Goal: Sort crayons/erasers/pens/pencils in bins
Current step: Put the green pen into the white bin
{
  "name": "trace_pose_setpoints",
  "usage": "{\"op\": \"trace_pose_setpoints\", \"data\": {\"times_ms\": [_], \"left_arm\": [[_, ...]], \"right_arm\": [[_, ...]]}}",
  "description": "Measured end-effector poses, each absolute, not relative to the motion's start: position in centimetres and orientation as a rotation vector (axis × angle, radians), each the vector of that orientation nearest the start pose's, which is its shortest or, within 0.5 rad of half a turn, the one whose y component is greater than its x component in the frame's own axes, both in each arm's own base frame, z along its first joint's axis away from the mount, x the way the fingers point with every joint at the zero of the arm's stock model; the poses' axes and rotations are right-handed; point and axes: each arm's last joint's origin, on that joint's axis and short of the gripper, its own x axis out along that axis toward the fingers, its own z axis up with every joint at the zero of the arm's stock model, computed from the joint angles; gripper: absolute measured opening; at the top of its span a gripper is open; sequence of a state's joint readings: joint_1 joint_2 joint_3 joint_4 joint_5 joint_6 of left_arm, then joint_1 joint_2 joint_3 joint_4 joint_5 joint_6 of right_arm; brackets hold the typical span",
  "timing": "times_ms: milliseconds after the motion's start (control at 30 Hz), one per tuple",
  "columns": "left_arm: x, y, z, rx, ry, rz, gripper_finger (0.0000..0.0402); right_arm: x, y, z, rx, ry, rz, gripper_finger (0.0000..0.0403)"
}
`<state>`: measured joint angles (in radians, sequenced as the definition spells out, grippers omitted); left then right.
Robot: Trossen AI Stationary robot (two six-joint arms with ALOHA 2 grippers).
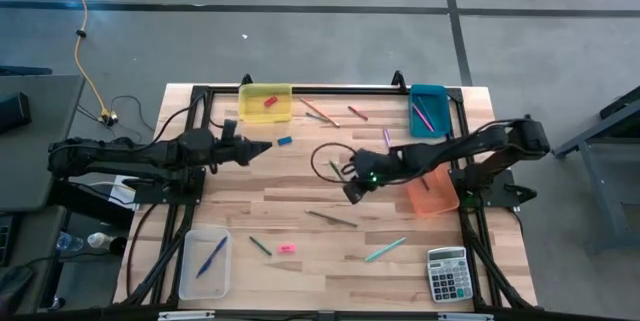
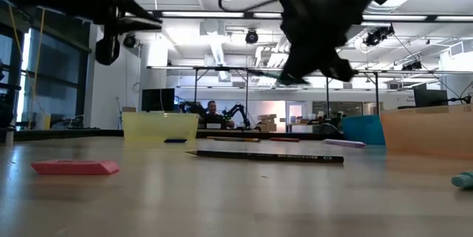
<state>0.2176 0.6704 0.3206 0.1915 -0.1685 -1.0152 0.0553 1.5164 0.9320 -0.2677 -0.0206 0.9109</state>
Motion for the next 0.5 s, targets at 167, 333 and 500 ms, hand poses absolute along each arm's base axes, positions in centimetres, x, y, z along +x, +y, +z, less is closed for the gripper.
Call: {"op": "trace_pose_setpoints", "data": {"times_ms": [167, 333, 500], "left_arm": [[15.7, 3.8, 23.4, -1.053, -0.125, 0.332, 0.0068], [16.4, 3.5, 23.7, -1.046, -0.158, 0.279, 0.011], [17.6, 3.1, 23.4, -1.031, -0.157, 0.237, 0.0147]], "right_arm": [[31.8, 1.3, 22.9, 0.8, 0.615, -0.213, 0.0027], [32.6, 1.3, 24.2, 0.772, 0.466, -0.135, 0.0028], [33.0, 1.3, 25.1, 0.761, 0.361, -0.104, 0.0028]]}}
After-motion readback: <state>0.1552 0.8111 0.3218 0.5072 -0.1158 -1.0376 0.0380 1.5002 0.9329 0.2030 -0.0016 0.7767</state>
